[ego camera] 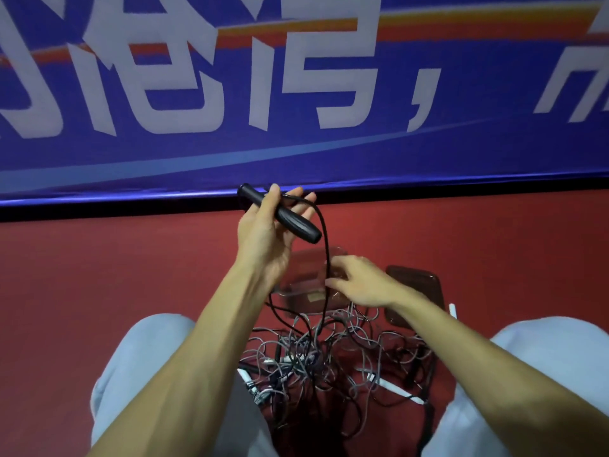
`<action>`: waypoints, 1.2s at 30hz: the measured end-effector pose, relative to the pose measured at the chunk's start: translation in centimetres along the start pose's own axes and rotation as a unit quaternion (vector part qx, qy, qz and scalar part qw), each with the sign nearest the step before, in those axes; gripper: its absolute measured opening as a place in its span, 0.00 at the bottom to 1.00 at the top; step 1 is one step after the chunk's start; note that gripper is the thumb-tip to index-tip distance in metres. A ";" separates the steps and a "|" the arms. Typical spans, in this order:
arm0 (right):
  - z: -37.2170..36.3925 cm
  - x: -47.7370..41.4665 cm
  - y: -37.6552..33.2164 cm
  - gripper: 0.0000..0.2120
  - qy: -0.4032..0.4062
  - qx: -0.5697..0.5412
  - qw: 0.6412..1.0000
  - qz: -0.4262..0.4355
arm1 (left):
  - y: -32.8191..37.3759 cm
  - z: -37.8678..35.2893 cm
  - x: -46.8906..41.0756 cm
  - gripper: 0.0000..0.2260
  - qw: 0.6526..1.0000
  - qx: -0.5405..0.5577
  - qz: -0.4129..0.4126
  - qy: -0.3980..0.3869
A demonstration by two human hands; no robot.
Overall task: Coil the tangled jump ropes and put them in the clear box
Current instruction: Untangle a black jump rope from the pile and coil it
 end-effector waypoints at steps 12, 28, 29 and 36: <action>6.6 2.7 -0.1 0.11 0.258 -0.284 0.921 0.067 | -2.7 1.3 -0.4 0.02 0.922 -0.375 0.091 -0.027; 9.2 4.5 1.5 0.05 0.332 -0.544 0.764 0.100 | -8.9 -0.5 2.0 0.02 0.803 -0.511 0.204 -0.226; 9.2 4.4 1.5 0.05 0.324 -0.552 0.762 0.099 | -8.5 -0.5 1.8 0.03 0.821 -0.497 0.190 -0.208; 7.5 3.4 1.9 0.15 0.236 -0.464 0.854 0.010 | -4.2 -0.9 0.7 0.04 0.947 -0.295 0.089 -0.086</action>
Point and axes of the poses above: each hand's wrist, its own x-axis away from the middle knuckle, its own z-axis out of the back of the hand, y = z × x, the point moved 7 cm from there along -x, towards the middle knuckle, and after that the axes turned 12 degrees about -y, right-handed, at the moved point
